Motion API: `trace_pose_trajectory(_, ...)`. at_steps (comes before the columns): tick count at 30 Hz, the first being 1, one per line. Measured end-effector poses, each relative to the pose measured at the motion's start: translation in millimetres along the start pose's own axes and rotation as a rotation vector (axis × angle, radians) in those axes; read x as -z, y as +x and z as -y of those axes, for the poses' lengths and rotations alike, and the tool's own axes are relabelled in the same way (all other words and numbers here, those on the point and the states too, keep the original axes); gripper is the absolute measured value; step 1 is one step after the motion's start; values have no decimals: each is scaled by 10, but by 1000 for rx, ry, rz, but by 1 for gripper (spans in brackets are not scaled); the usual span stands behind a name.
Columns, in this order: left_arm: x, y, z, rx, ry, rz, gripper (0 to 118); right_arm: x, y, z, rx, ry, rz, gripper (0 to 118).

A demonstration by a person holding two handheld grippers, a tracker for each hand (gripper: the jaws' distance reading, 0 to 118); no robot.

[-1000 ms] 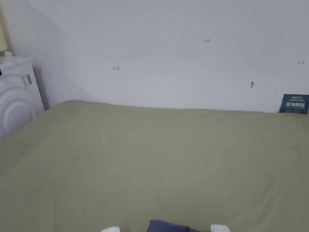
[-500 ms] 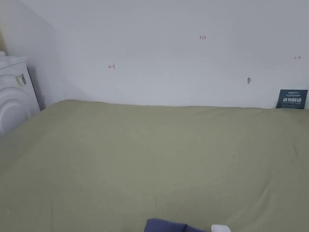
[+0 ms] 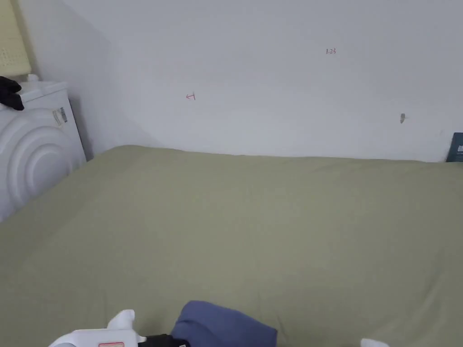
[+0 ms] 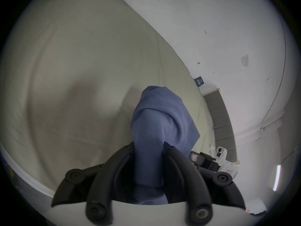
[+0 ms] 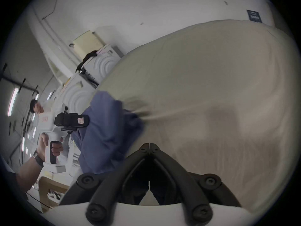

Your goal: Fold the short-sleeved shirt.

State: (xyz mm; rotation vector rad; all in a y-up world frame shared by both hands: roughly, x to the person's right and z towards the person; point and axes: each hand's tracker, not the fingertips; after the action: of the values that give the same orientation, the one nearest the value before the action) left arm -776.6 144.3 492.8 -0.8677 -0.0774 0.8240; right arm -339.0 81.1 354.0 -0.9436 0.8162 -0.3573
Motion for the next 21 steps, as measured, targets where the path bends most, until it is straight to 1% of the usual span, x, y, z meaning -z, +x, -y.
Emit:
trace_pose_trajectory(1,-131,-88,-104,16,1,-21,26,-59,9,4,24,41,-46,1)
trace_pose_trajectory(3,-389,-286,-311,9,47,-69,26,-141,-26,-10,33,102,-50,1)
trace_pose_trajectory(4,-571,-416,-438,4,68,-56,26,-184,-58,-29,38,115,-54,1)
trace_pose_trajectory(5,-717,-528,-550,15,92,-74,26,-219,-87,-45,38,127,-63,1)
trace_pose_trajectory(9,-1256,-988,-1019,62,117,-202,26,-343,-255,-90,10,163,-71,1)
trace_pose_trajectory(10,-1380,-1001,-1075,62,132,-245,26,-368,-301,-99,3,167,-69,1)
trace_pose_trajectory(13,-1595,-1376,-1325,37,114,-319,28,-430,-401,-96,-11,188,-68,1)
trace_pose_trajectory(14,-1586,-1579,-1399,32,109,-332,37,-446,-418,-84,-7,202,-79,1)
trace_pose_trajectory(15,-1543,-1686,-1407,19,99,-376,56,-455,-445,-75,-1,211,-87,1)
trace_pose_trajectory(16,-1462,-1791,-1395,3,101,-425,80,-462,-471,-70,5,215,-87,1)
trace_pose_trajectory(17,-1386,-1821,-1346,-13,89,-453,84,-471,-490,-68,12,218,-89,1)
trace_pose_trajectory(19,-1281,-1856,-1249,-44,76,-500,83,-507,-533,-77,14,221,-94,1)
trace_pose_trajectory(21,-1355,-1882,-1189,-54,63,-542,83,-587,-579,-105,2,227,-101,1)
